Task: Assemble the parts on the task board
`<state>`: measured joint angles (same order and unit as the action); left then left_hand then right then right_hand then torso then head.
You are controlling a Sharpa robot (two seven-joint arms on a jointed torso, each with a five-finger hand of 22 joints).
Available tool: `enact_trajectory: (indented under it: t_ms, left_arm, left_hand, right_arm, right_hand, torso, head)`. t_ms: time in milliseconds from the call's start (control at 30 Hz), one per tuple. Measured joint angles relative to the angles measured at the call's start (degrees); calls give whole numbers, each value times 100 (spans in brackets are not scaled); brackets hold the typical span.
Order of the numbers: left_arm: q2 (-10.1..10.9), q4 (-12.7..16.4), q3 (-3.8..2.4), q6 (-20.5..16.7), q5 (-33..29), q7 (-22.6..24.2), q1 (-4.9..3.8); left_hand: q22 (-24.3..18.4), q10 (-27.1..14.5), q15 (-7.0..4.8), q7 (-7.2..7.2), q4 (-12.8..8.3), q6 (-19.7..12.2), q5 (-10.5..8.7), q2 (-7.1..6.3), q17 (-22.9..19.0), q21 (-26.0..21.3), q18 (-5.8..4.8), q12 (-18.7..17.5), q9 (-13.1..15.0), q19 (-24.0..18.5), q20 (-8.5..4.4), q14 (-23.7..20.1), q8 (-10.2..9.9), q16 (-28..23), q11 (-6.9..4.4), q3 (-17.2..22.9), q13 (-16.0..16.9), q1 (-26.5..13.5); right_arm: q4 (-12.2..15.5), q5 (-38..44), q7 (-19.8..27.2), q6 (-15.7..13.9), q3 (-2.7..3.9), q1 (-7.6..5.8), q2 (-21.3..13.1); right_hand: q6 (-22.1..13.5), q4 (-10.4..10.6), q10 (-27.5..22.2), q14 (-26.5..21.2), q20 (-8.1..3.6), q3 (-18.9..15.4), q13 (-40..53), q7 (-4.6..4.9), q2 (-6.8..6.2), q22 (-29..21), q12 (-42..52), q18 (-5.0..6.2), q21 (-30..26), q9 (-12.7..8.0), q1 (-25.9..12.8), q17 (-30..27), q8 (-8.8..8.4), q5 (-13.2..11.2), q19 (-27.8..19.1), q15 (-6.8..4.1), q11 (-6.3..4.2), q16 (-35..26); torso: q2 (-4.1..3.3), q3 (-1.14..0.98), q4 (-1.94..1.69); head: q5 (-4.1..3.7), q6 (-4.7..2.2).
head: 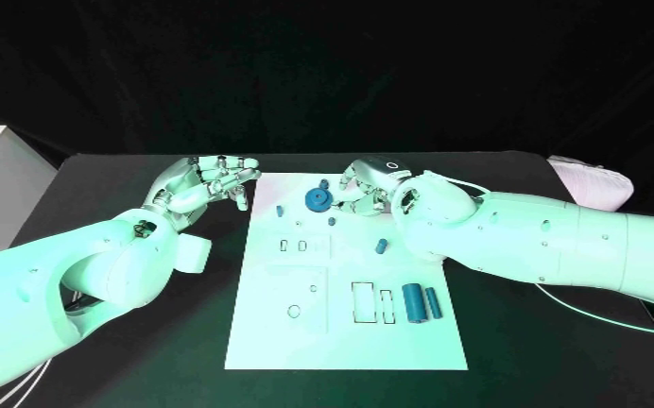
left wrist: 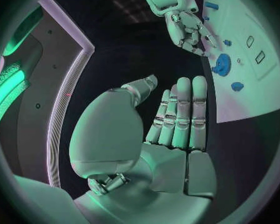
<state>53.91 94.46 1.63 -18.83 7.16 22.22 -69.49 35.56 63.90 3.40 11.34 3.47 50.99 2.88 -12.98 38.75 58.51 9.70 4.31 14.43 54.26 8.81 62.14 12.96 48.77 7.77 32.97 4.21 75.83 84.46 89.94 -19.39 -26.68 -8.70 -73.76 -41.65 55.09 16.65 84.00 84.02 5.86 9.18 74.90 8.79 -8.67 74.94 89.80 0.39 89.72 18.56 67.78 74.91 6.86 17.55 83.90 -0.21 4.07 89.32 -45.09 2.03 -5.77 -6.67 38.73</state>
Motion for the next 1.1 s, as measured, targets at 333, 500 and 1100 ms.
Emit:
enact_trajectory:
  t_ms: [333,500,1100]
  left_arm:
    - [2,-32,0,0,0,0,0]
    - [-11,-65,0,0,0,3,0]
    - [-80,-131,0,20,-1,8,1]
  left_hand:
    - [16,0,0,0,0,0,0,0,-13,29,0,0,11,-22,22,-42,0,28,0,0,0,0]
    - [16,0,0,0,0,0,0,0,-13,29,-1,0,13,-22,22,-42,0,28,0,0,0,0]
    - [22,0,1,0,-16,0,0,0,-20,28,0,24,27,-43,0,-42,0,27,0,16,13,0]
  right_arm:
    - [320,-636,471,-552,34,-218,-670]
    - [240,-1497,1078,-609,35,-322,-1055]
    - [-428,-2756,2532,-208,-16,-136,-1752]
  right_hand:
    - [19,-103,0,0,0,315,4,-19,-37,-1,0,0,-3,-45,552,0,0,-119,0,0,0,0]
    - [19,-286,0,0,0,542,4,-19,-107,-1,-29,0,-3,-79,986,0,-26,-216,0,0,0,-44]
    - [-196,-480,7,0,21,446,3,111,-447,-3,-112,0,-3,-177,1352,-1,-201,-631,21,41,62,-44]
  torso:
    - [7,-7,10]
    - [18,-11,20]
    - [30,-76,71]
  head:
    - [-33,-64]
    - [-53,-88]
    - [-113,-87]
